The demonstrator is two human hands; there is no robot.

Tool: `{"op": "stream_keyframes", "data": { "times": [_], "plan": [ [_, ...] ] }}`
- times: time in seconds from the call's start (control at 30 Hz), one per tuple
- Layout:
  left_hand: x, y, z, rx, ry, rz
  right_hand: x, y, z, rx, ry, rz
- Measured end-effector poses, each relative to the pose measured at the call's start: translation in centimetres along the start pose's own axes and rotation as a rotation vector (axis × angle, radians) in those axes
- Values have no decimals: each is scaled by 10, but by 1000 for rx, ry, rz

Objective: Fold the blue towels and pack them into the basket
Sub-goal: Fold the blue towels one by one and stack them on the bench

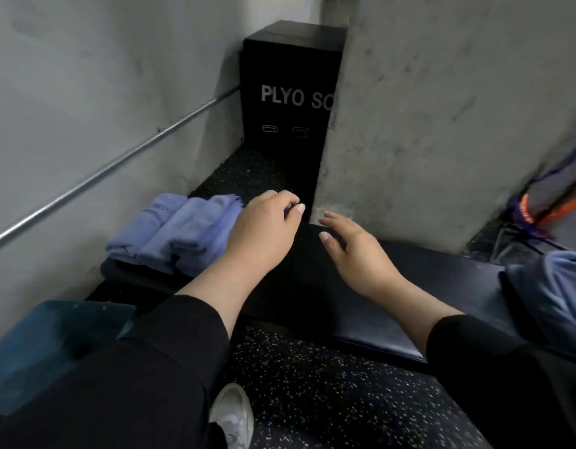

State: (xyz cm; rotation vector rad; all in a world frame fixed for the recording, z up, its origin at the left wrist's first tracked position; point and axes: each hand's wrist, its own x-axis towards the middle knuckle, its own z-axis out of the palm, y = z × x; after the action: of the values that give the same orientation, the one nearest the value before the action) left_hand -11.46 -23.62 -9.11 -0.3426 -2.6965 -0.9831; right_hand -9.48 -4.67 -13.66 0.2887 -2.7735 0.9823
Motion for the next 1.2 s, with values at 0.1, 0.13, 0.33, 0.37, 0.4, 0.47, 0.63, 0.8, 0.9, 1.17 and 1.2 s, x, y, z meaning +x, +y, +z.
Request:
{"op": "stream_keyframes", "data": {
  "times": [0.1,0.13,0.33,0.37,0.4,0.47,0.63,0.8,0.9,1.17,1.2],
  "plan": [
    [-8,48,29,-22,-70,123,-38,28,-46,-91,-4,57],
    [-11,62,39,-25,-98,148,-51,38,-63,-121,0,77],
    [-23,122,90,-18,-244,238,-114,98,-143,-276,63,237],
    [-24,129,99,-16,-263,243,-120,105,-152,-300,66,267],
    [-26,134,106,-17,-280,244,-124,112,-161,-326,68,290],
    [-27,145,121,-26,-302,241,-131,126,-178,-396,99,305],
    [-31,170,152,-33,-369,279,-151,169,-227,-624,299,560],
    [-32,181,170,-29,-429,302,-175,206,-252,-724,231,928],
    [-31,183,175,-31,-442,305,-176,212,-252,-722,311,990],
    [-29,183,179,-41,-449,319,-173,219,-253,-581,442,1026],
    [-29,183,179,-43,-448,321,-171,218,-253,-572,460,1014]
  ]
}}
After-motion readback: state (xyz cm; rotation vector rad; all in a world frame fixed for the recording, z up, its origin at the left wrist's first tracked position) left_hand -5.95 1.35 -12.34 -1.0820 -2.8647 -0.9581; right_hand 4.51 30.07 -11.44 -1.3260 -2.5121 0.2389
